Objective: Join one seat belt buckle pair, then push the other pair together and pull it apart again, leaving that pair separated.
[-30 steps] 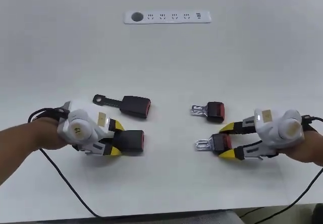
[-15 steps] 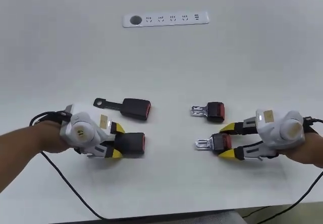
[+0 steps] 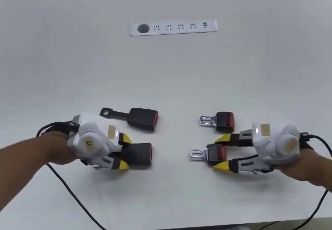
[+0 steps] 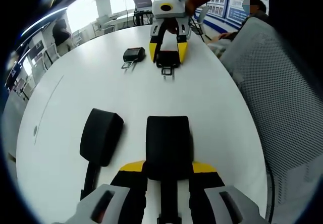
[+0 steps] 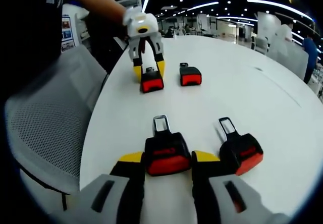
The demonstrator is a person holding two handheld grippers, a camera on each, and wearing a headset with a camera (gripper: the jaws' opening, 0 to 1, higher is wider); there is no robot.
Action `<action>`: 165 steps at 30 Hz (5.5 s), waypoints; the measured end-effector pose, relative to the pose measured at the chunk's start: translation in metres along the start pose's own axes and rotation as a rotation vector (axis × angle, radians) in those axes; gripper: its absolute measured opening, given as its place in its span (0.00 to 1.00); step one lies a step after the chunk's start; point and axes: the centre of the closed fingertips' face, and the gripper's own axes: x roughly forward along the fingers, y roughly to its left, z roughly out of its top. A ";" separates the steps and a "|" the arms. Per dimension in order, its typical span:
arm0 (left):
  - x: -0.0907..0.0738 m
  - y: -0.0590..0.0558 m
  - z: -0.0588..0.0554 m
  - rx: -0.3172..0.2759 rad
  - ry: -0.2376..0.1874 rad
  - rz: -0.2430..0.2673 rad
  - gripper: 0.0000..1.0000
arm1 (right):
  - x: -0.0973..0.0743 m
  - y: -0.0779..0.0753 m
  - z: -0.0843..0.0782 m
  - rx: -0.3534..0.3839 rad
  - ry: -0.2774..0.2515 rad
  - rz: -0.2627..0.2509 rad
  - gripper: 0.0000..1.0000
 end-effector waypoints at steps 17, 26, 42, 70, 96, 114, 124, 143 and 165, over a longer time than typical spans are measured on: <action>0.000 0.000 -0.001 -0.009 0.011 0.000 0.33 | 0.045 0.006 0.036 0.012 -0.076 -0.012 0.37; 0.000 0.000 0.000 -0.012 0.015 0.000 0.33 | 0.064 0.015 0.052 0.004 -0.091 -0.012 0.37; 0.001 0.000 0.000 -0.006 0.024 -0.002 0.33 | 0.080 0.018 0.063 0.006 -0.060 -0.002 0.37; 0.000 0.001 -0.001 -0.011 0.012 0.001 0.33 | 0.096 0.016 0.077 0.020 -0.004 0.009 0.36; -0.002 0.000 0.000 -0.034 -0.119 0.032 0.33 | 0.095 0.020 0.076 -0.066 -0.071 0.013 0.35; -0.003 -0.002 0.003 -0.058 -0.163 0.025 0.32 | 0.094 0.020 0.077 -0.066 -0.130 -0.003 0.35; -0.005 -0.002 0.005 -0.055 -0.166 0.015 0.32 | 0.094 0.021 0.077 -0.062 -0.129 -0.004 0.35; -0.005 0.000 0.003 -0.058 -0.156 0.011 0.32 | 0.093 0.020 0.076 -0.043 -0.135 -0.009 0.35; -0.003 0.002 -0.002 -0.056 -0.143 0.012 0.33 | 0.093 0.019 0.076 -0.034 -0.136 -0.009 0.35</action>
